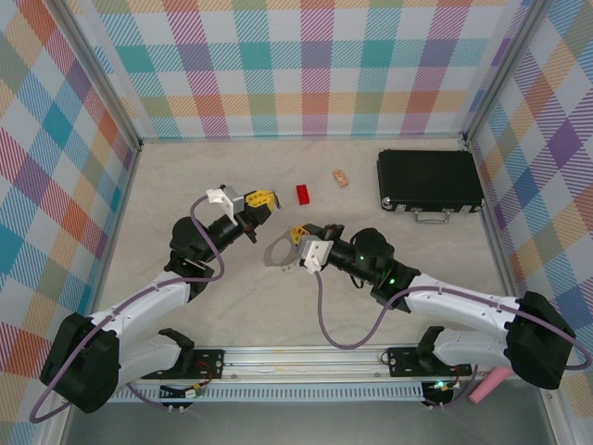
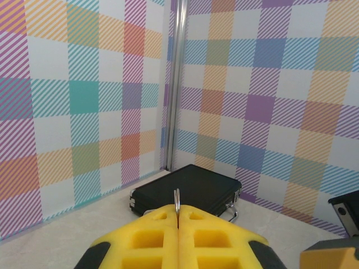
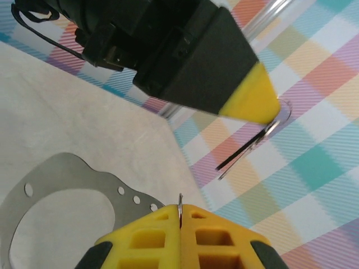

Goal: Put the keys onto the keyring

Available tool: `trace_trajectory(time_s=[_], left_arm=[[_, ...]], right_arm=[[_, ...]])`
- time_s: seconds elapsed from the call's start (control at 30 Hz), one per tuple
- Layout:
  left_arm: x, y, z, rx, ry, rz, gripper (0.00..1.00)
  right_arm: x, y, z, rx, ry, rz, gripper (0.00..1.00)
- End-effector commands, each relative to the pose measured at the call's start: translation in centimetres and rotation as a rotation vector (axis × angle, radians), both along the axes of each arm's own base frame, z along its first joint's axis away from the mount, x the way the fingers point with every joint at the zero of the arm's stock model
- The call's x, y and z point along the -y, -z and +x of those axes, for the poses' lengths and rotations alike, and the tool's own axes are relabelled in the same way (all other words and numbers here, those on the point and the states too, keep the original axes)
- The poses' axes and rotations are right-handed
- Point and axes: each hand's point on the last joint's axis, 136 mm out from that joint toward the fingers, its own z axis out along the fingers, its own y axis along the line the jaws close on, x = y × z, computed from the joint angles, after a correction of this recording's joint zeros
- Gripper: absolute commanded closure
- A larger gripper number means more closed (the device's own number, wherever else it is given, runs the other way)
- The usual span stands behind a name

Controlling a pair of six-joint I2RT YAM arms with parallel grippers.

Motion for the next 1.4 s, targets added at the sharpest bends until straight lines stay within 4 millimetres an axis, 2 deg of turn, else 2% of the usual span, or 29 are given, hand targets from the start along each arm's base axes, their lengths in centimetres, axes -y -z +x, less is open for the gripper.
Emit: trace_trajectory(time_s=[0.0, 0.1, 0.27, 0.47, 0.53, 0.7, 0.87, 1.0, 1.1, 1.23, 1.37], left_arm=[[-0.5, -0.5, -0.2, 0.039, -0.014, -0.012, 1.0], [-0.7, 0.5, 0.5, -0.005, -0.043, 0.002, 1.0], [-1.0, 4.4, 1.9, -0.142, -0.102, 0.087, 1.0], [-1.5, 9.5, 2.4, -0.282, -0.149, 0.187, 1.0], [-1.5, 11.5, 2.1, -0.346, -0.153, 0.245, 1.0], [-2.3, 14.8, 1.1, -0.462, -0.191, 0.326, 1.0], [-3.1, 16.5, -0.6, -0.59, -0.238, 0.437, 1.0], [-5.1, 17.5, -2.4, -0.694, -0.338, 0.563, 1.0], [-5.8, 18.6, -3.2, -0.776, -0.347, 0.633, 1.0], [-5.2, 20.3, -3.1, -0.849, -0.315, 0.723, 1.0], [-4.4, 23.0, -2.1, -0.921, -0.293, 0.847, 1.0]], right_arm=[[1.1, -3.1, 0.0, -0.217, -0.049, 0.149, 0.98], [2.1, -3.2, 0.6, -0.394, -0.066, 0.193, 0.97], [3.1, -2.4, 1.2, -0.514, -0.048, 0.218, 0.97], [4.2, -1.6, 1.2, -0.538, -0.013, 0.25, 0.97], [4.5, -1.5, 1.1, -0.556, -0.012, 0.264, 0.97], [5.3, -1.0, 0.7, -0.524, -0.018, 0.311, 1.0], [6.0, -0.8, 0.4, -0.555, -0.012, 0.359, 1.0], [6.0, -0.4, 0.2, -0.566, -0.022, 0.369, 1.0], [6.1, 0.1, 0.1, -0.575, -0.022, 0.381, 1.0], [6.4, -0.1, -0.2, -0.591, -0.031, 0.408, 1.0], [6.8, -0.6, -0.5, -0.578, -0.034, 0.424, 1.0]])
